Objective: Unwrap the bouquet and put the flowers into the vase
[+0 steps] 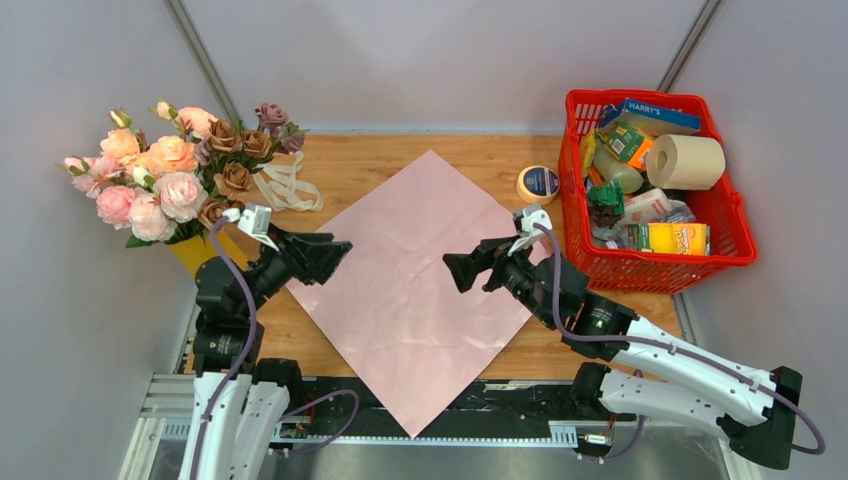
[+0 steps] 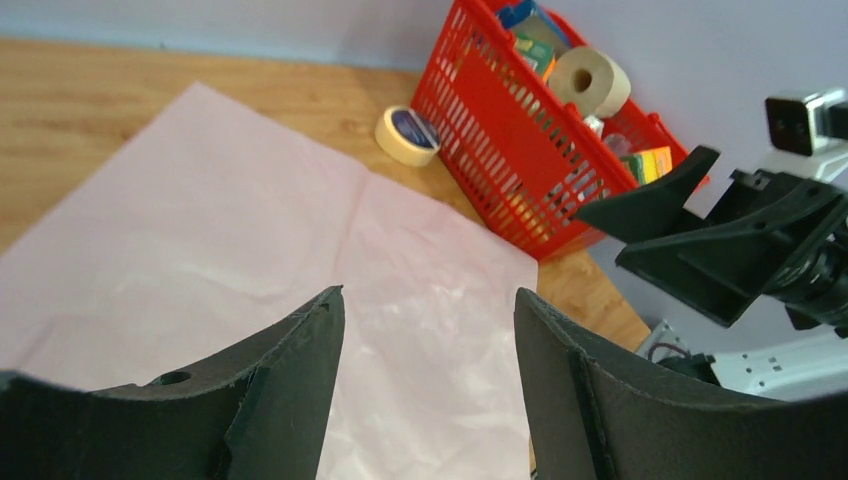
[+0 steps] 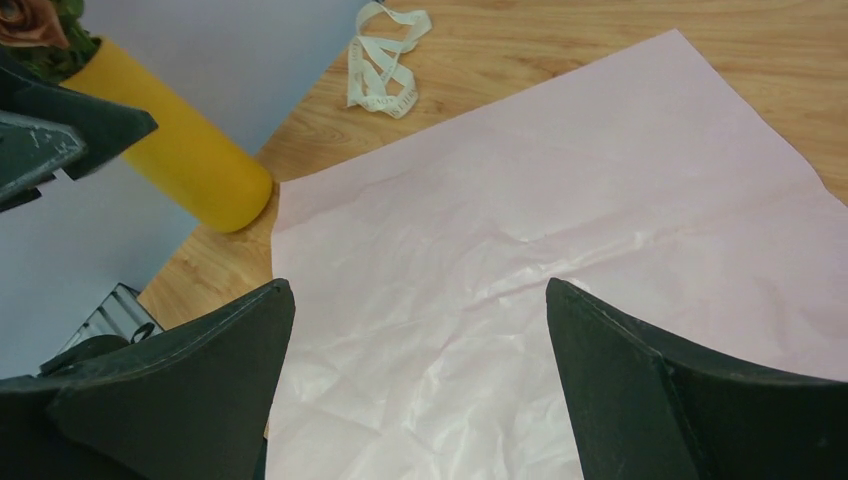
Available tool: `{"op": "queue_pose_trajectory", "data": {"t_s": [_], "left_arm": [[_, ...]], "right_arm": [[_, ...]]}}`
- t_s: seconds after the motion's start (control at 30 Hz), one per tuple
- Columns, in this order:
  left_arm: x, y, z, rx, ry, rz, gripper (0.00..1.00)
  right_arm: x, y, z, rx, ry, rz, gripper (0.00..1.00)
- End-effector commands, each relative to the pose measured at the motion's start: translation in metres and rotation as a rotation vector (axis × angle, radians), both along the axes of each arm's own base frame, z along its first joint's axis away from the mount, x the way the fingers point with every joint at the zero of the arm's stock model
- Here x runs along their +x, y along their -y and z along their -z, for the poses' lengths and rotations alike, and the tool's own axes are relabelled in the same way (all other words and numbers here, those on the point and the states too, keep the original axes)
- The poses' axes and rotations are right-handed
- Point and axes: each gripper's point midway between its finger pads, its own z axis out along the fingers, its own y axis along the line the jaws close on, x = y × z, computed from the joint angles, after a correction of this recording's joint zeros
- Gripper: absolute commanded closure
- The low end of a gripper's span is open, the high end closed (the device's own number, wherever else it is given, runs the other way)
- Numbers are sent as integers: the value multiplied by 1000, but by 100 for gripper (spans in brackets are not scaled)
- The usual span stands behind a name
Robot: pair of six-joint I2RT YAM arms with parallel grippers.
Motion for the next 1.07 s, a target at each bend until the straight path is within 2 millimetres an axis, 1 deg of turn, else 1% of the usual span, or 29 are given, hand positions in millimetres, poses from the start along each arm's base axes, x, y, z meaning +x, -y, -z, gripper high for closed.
{"op": "queue_pose_trajectory", "data": {"t_s": [0.0, 0.03, 0.07, 0.1, 0.13, 0.17, 0.2, 0.23, 0.27, 0.33, 0.37, 0.47, 0.53, 0.9, 1.03], "left_arm": [[-6, 17, 29, -72, -23, 94, 29], [-10, 24, 36, -71, -32, 121, 29], [-5, 24, 54, -68, -62, 97, 29], [-12, 32, 60, -55, -57, 130, 29], [-7, 31, 74, -46, -82, 99, 29], [-10, 37, 78, -29, -75, 115, 29], [-13, 42, 88, -14, -99, 132, 29], [-11, 41, 93, 11, -98, 118, 29], [-13, 43, 101, 30, -124, 126, 29], [-12, 40, 109, 70, -133, 115, 29], [-10, 38, 111, 79, -133, 98, 29], [-11, 38, 108, 69, -107, 99, 29], [-8, 33, 110, 84, -115, 65, 28], [-10, 31, 105, 84, -98, 63, 28], [-11, 32, 106, 87, -99, 69, 28]], "right_arm": [[2, 13, 19, -26, -61, 69, 0], [1, 13, 22, -32, -71, 64, 0], [0, 13, 25, -37, -81, 60, 0], [-1, 13, 28, -38, -89, 55, 0], [-2, 13, 31, -42, -99, 55, 0], [-3, 14, 33, -42, -104, 55, 0], [-4, 15, 34, -40, -107, 56, 0], [-4, 16, 34, -36, -108, 58, 0], [-4, 18, 35, -35, -108, 62, 0], [-4, 20, 34, -29, -103, 70, 0], [-4, 21, 32, -27, -101, 71, 0], [-4, 21, 29, -18, -99, 74, 0], [-3, 20, 28, -21, -96, 75, 0], [-2, 22, 35, -35, -103, 88, 0], [-1, 21, 37, -40, -108, 89, 0]]}}
